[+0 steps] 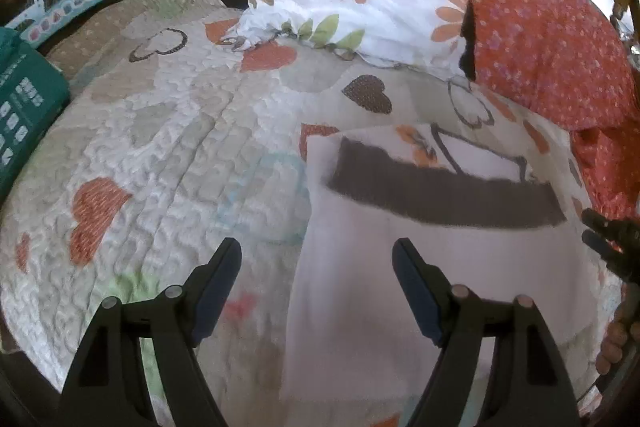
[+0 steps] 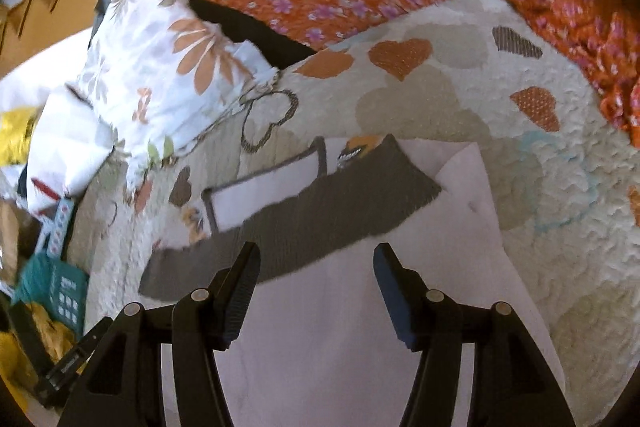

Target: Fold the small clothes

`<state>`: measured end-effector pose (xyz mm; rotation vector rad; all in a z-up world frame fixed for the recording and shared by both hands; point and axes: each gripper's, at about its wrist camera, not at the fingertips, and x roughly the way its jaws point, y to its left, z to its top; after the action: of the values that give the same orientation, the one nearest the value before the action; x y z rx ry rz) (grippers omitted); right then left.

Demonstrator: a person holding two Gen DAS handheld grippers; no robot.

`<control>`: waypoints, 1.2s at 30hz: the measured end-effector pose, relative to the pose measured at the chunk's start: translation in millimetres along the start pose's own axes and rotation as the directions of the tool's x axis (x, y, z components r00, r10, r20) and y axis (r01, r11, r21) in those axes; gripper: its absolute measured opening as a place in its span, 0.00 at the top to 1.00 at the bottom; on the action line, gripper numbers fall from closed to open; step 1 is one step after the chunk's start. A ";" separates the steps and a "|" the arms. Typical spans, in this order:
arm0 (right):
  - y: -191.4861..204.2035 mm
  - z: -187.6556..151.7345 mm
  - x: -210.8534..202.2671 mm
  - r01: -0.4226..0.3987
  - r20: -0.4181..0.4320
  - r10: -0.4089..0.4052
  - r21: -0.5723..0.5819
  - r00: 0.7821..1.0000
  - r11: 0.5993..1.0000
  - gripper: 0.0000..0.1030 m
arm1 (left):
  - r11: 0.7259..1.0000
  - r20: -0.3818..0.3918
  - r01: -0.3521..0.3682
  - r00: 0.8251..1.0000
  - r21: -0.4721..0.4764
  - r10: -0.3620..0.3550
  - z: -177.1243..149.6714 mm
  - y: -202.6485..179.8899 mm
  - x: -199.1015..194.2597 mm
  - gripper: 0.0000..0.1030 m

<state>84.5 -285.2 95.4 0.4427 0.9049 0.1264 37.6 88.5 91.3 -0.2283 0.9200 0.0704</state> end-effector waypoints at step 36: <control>99.1 -97.1 40.6 0.068 -0.052 -0.096 -0.386 0.994 0.920 0.35 | 0.995 -0.011 -0.033 0.999 0.099 0.034 -30.7 -7.0 -18.4 0.25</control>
<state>41.2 -153.1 55.7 0.0337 0.9398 0.2391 3.6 75.4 89.2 -0.1219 0.9372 0.0545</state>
